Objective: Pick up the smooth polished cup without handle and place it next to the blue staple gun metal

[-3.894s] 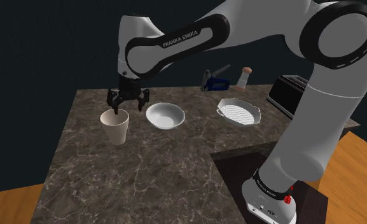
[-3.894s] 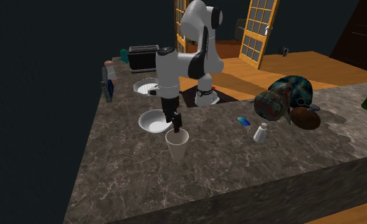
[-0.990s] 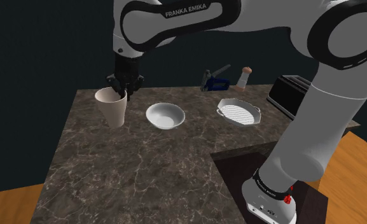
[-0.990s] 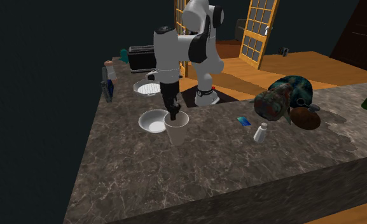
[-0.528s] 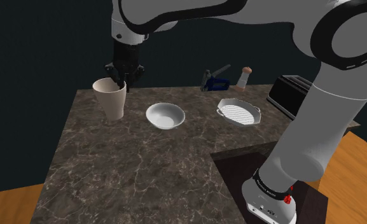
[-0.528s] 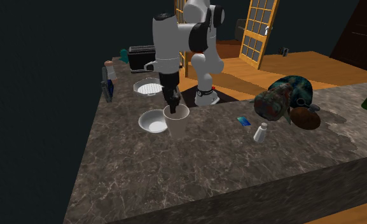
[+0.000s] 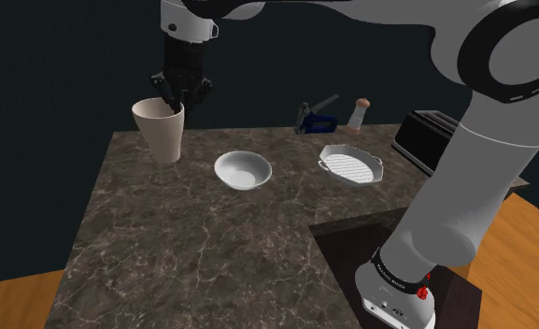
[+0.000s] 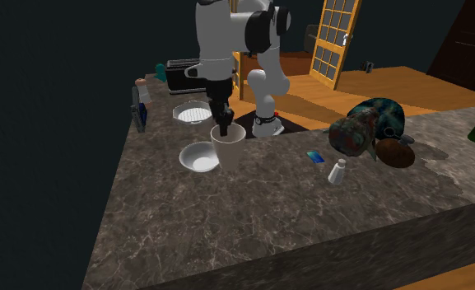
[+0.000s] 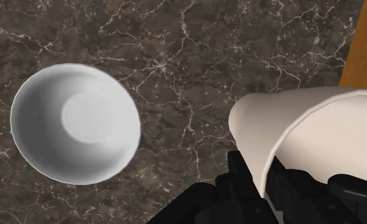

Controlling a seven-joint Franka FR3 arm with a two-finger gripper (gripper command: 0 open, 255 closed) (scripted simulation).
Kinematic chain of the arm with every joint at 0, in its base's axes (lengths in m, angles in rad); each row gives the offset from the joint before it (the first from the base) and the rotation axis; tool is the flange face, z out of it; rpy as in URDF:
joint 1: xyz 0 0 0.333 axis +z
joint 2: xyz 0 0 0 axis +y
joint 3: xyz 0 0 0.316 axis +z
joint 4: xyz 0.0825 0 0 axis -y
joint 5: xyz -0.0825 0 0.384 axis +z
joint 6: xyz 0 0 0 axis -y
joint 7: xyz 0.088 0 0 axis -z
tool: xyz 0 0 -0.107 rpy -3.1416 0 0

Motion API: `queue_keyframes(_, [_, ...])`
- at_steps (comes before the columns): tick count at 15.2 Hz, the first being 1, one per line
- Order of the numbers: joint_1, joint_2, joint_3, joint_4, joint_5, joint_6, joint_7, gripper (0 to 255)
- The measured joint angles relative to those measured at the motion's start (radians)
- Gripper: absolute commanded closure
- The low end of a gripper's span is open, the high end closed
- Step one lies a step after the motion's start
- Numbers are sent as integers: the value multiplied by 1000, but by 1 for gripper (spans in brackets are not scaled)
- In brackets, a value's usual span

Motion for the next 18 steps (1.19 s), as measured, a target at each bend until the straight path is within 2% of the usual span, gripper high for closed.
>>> queue_keyframes(16, [15, 53, 6, 286, -22, -235, 25, 255])
queue_keyframes(18, [-7, 30, -6, 267, -10, -240, -5, 255])
